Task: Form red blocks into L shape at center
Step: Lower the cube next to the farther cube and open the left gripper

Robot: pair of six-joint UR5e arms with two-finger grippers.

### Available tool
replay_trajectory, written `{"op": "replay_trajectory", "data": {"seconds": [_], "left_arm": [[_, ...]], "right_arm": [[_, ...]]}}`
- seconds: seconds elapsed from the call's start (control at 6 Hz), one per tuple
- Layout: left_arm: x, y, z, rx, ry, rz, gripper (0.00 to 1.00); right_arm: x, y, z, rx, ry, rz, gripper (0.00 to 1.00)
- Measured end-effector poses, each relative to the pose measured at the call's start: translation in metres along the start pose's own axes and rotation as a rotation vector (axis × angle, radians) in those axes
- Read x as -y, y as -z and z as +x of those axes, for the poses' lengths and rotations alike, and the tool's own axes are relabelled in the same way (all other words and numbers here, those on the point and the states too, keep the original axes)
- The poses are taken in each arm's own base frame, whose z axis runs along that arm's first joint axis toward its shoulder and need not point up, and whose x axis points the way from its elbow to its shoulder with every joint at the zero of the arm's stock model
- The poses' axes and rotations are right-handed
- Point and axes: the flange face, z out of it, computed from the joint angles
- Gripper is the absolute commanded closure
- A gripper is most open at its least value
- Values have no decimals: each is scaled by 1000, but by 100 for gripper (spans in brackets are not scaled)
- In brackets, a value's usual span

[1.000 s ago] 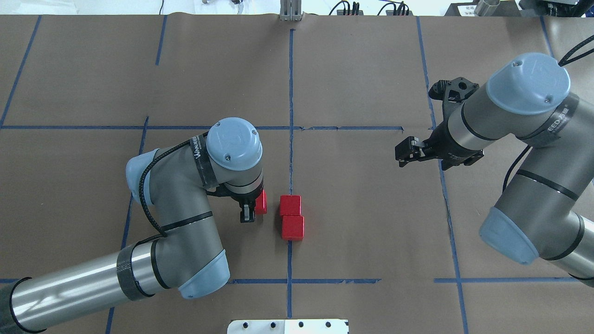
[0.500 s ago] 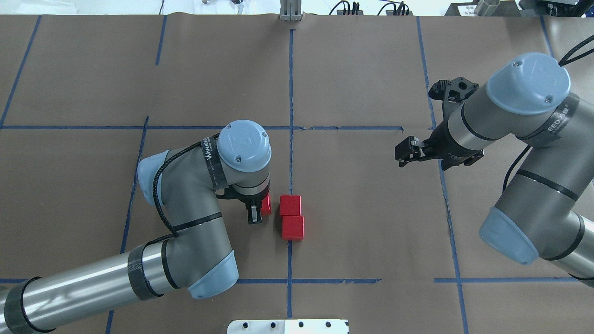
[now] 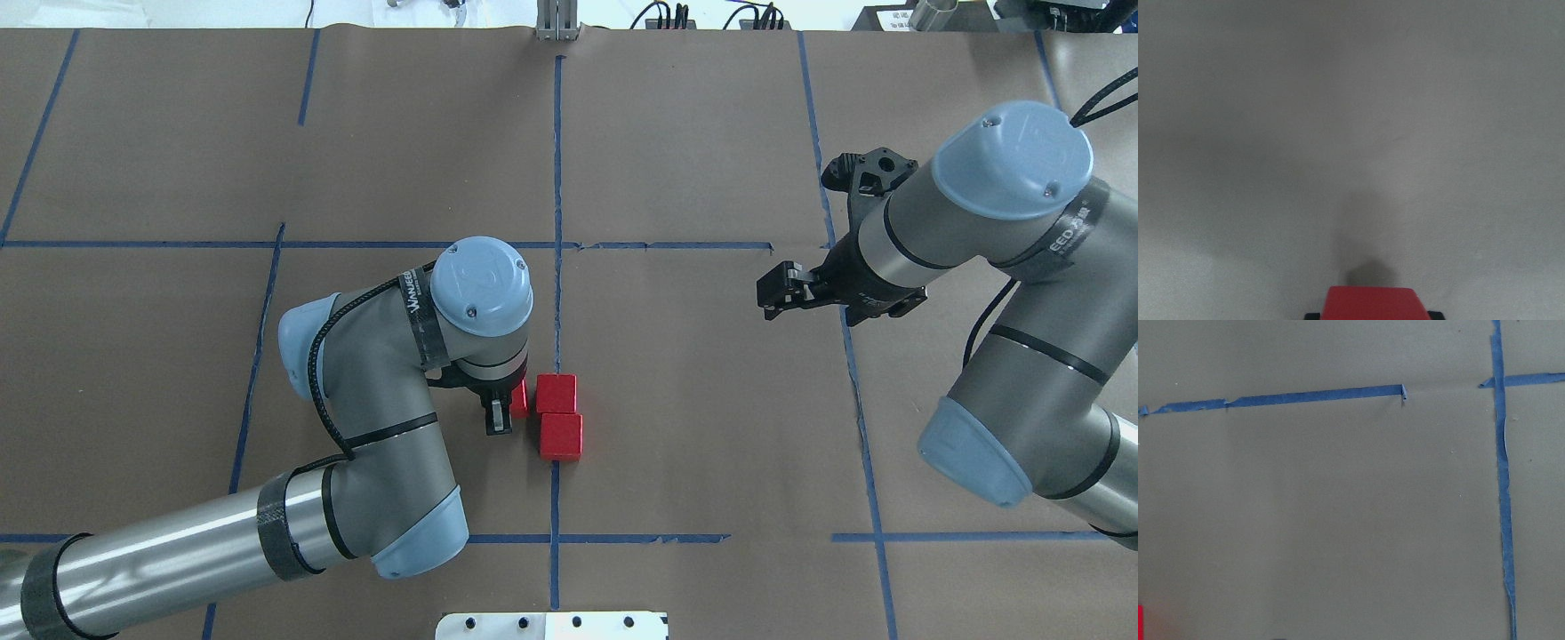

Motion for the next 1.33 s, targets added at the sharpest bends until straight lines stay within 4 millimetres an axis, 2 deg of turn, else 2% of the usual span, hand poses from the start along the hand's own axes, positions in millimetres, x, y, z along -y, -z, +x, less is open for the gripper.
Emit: {"op": "replay_trajectory", "data": {"seconds": [1.33], "left_arm": [[-9, -6, 0, 5, -20, 0, 99]], "right_arm": [[0, 1, 1, 1, -1, 1, 0]]}}
